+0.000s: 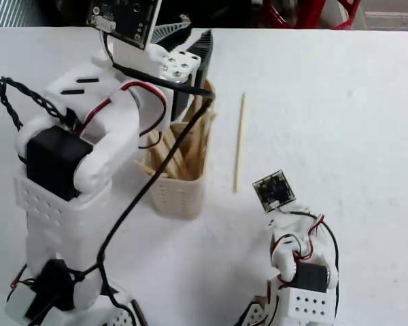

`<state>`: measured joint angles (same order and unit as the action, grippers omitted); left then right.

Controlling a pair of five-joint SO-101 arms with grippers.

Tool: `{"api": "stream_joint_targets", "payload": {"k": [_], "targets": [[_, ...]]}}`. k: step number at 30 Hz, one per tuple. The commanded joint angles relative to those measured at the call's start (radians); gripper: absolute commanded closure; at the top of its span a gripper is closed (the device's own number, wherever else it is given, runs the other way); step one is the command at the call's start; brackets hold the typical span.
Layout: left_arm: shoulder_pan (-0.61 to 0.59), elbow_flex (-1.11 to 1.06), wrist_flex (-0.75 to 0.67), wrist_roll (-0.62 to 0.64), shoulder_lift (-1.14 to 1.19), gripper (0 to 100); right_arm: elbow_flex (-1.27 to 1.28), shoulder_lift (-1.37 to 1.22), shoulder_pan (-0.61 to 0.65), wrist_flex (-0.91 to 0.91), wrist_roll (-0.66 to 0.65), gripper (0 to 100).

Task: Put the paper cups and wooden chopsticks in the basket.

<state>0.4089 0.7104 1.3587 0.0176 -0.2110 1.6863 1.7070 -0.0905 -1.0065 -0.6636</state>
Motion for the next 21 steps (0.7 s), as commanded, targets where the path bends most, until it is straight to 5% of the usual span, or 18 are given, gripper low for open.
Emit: {"api": "stream_joint_targets", "payload": {"k": [1, 7, 14, 18, 21], "targets": [[0.002, 0.012, 0.002, 0.008, -0.008, 89, 0.009, 0.007, -0.001, 0.001, -0.009, 96.4], [-0.058, 0.009, 0.002, 0.002, -0.058, 89, 0.009, 0.007, -0.001, 0.001, -0.009, 96.4], [-0.467, -0.014, 0.213, -0.112, -0.222, 89, 0.009, 0.015, -0.008, 0.005, -0.008, 96.4], [-0.595, -0.272, 0.331, -0.121, -0.282, 89, 0.008, 0.015, -0.002, 0.005, -0.008, 96.4], [-0.628, -0.638, 0.206, -0.123, -0.343, 89, -0.009, 0.015, -0.008, 0.001, -0.009, 96.4]]}}
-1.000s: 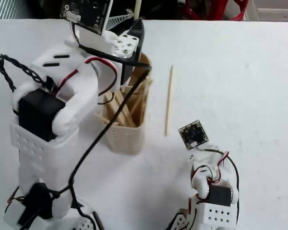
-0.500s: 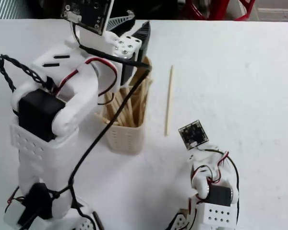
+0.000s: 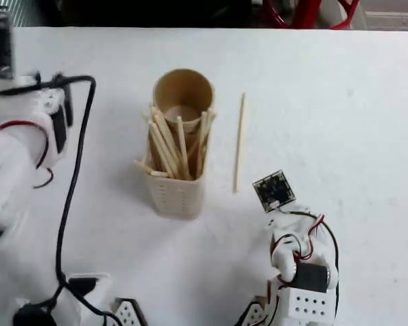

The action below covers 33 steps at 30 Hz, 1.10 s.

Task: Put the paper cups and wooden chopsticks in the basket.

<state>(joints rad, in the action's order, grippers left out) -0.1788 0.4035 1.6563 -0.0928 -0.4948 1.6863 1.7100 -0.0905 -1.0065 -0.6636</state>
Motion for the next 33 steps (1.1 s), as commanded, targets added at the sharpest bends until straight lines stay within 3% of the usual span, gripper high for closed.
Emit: {"api": "stream_joint_targets", "payload": {"k": [1, 8, 12, 15, 20, 27, 33], "targets": [[-0.044, -0.473, -0.18, -0.012, -0.091, 89, -0.017, 0.012, -0.01, -0.001, -0.009, 96.4], [-0.004, -1.438, -0.931, -0.008, -0.464, 89, -0.109, 0.002, -0.056, -0.045, -0.011, 96.3], [-0.016, -1.757, -1.252, -0.025, -0.644, 89, -0.256, -0.002, -0.042, -0.085, -0.011, 95.7], [-0.016, -1.82, -1.26, -0.084, -0.727, 89, -0.408, -0.094, 0.015, -0.116, -0.003, 88.7], [-0.016, -1.849, -1.261, -0.086, -0.75, 89, -0.71, -0.478, 0.113, -0.15, 0.063, 78.1], [-0.031, -1.866, -1.269, -0.094, -0.754, 89, -1.023, -1.035, 0.309, -0.137, 0.224, 77.9], [-0.044, -1.867, -1.269, -0.094, -0.754, 89, -1.169, -1.409, 0.328, 0.005, 0.417, 77.9]]}}
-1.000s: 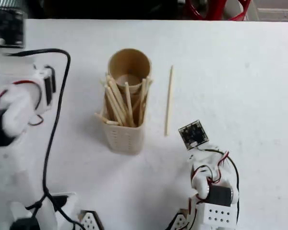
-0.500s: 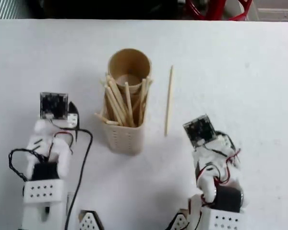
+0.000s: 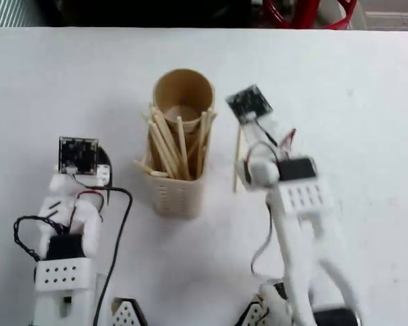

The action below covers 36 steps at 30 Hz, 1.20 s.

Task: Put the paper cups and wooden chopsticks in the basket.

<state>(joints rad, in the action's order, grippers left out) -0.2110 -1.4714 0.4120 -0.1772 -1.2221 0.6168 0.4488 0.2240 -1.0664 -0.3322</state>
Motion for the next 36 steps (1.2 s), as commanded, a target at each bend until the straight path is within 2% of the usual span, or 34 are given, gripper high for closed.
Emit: {"api": "stream_joint_targets", "payload": {"k": [1, 5, 13, 21, 28, 32, 36], "targets": [[-0.012, 0.008, -0.025, -0.009, -0.027, 89, -0.123, -0.202, 0.015, 0.081, 0.117, 77.9], [-0.012, 0.005, -0.025, -0.009, -0.027, 89, -0.207, -0.4, 0.022, 0.128, 0.206, 77.9], [-0.007, 0.005, -0.025, -0.009, -0.027, 89, -0.365, -0.705, 0.062, 0.15, 0.215, 77.9], [-0.01, 0.005, -0.025, -0.009, -0.027, 89, -0.43, -0.834, 0.048, 0.104, 0.215, 80.3], [-0.01, 0.005, -0.025, -0.009, -0.027, 89, -0.442, -0.839, -0.05, -0.015, 0.204, 96.4], [-0.01, 0.005, -0.025, -0.009, -0.027, 89, -0.437, -0.832, -0.128, -0.061, 0.198, 97.2], [-0.01, 0.005, -0.025, -0.009, -0.027, 89, -0.431, -0.832, -0.199, -0.108, 0.115, 98.1]]}}
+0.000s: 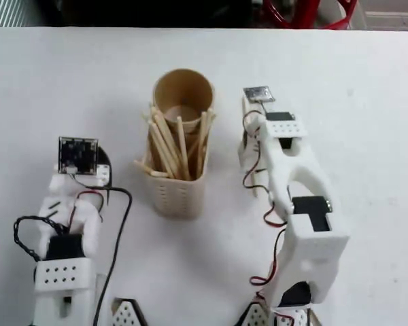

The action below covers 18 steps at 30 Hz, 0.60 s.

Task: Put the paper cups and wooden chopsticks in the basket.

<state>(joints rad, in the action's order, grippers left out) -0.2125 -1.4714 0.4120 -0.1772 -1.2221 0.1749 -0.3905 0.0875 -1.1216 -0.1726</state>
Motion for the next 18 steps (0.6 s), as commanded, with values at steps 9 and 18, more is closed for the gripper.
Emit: {"api": "stream_joint_targets", "payload": {"k": [9, 18], "targets": [[-0.008, 0.003, -0.025, -0.009, -0.027, 89, 0.324, 0.3, -0.139, 0.079, -0.106, 98.1], [-0.007, 0.003, -0.025, -0.009, -0.027, 89, 0.483, 0.524, -0.133, 0.16, -0.138, 78.3]]}}
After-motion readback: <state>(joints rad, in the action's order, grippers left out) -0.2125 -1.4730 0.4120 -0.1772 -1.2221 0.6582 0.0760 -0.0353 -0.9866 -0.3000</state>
